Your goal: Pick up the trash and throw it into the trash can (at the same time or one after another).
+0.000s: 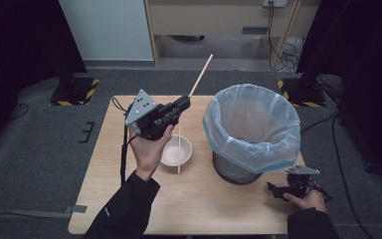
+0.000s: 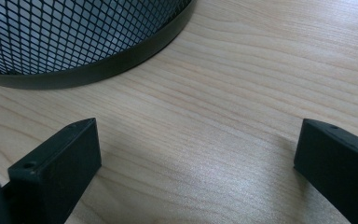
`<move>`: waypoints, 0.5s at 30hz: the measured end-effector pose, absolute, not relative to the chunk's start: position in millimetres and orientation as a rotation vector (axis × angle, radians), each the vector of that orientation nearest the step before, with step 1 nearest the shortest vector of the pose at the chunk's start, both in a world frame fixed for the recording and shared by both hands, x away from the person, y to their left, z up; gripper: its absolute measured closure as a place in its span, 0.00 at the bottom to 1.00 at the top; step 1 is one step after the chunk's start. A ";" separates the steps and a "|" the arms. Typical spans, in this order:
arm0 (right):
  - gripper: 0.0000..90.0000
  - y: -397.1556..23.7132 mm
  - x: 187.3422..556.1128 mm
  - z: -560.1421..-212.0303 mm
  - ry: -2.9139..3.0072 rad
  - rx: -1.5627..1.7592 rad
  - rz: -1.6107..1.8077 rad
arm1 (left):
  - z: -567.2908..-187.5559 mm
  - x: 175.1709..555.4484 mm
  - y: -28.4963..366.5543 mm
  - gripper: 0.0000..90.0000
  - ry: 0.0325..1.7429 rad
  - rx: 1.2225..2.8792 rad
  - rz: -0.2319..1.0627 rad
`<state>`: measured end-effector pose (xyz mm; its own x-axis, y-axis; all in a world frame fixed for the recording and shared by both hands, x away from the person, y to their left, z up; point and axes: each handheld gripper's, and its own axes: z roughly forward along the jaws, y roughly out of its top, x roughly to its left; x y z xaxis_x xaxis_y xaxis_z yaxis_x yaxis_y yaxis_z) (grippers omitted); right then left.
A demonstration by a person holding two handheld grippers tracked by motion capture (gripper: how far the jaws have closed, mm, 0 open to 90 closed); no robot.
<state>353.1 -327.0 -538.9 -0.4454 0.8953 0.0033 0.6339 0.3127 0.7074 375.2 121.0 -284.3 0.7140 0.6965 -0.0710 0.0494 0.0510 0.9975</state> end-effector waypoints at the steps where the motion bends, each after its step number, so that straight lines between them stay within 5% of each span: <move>1: 0.01 -327.0 353.1 -538.9 2.194 1.361 0.912 | -284.3 375.2 121.0 0.95 0.654 1.455 0.550; 15: 0.01 -327.0 353.0 -538.9 2.194 1.362 0.912 | -275.0 382.2 95.8 0.95 0.605 1.452 0.545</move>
